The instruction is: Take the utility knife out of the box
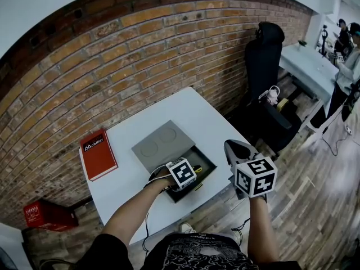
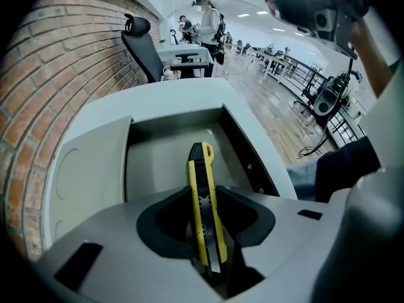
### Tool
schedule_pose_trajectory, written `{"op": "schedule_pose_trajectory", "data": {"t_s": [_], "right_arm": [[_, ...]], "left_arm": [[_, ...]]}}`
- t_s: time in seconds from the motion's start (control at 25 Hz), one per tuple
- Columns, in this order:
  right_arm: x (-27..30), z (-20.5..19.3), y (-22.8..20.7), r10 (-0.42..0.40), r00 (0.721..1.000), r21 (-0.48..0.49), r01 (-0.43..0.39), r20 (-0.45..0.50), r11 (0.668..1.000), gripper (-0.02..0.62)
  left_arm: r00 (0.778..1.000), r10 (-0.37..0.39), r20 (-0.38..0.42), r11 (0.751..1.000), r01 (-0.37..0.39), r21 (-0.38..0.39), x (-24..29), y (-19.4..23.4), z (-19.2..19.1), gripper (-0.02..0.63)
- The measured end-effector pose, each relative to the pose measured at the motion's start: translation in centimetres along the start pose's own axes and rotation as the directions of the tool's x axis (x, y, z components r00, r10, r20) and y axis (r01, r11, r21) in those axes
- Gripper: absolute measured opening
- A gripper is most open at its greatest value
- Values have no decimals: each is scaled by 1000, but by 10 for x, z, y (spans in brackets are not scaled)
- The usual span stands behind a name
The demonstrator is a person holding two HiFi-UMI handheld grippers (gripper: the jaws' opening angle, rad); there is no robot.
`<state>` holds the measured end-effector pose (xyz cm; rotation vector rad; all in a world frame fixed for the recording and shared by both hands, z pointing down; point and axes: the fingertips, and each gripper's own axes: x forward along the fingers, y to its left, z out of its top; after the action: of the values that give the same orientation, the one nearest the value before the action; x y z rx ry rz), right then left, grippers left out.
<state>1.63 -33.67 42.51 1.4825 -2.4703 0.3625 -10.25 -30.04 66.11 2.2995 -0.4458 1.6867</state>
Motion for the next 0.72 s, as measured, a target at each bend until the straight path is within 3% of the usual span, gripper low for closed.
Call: {"op": "schedule_pose_trajectory", "data": {"t_s": [0.24,0.44,0.72], "right_arm": [[-3,-2,-2,-7,1000,4,7,-2,1000,20],[-3,-4,-3,-9,1000,3,9,-5,1000,20],[-5,-3,-6,-8,1000,6,8,-8,1000,20]], "left_arm": [[997,-75,21,996,76,-52,3,-13,3,130],[999,-23,44,997,27,-78,0,-4,4,129],[983,51,177,991,-28,-128,-26,11,26,129]]}}
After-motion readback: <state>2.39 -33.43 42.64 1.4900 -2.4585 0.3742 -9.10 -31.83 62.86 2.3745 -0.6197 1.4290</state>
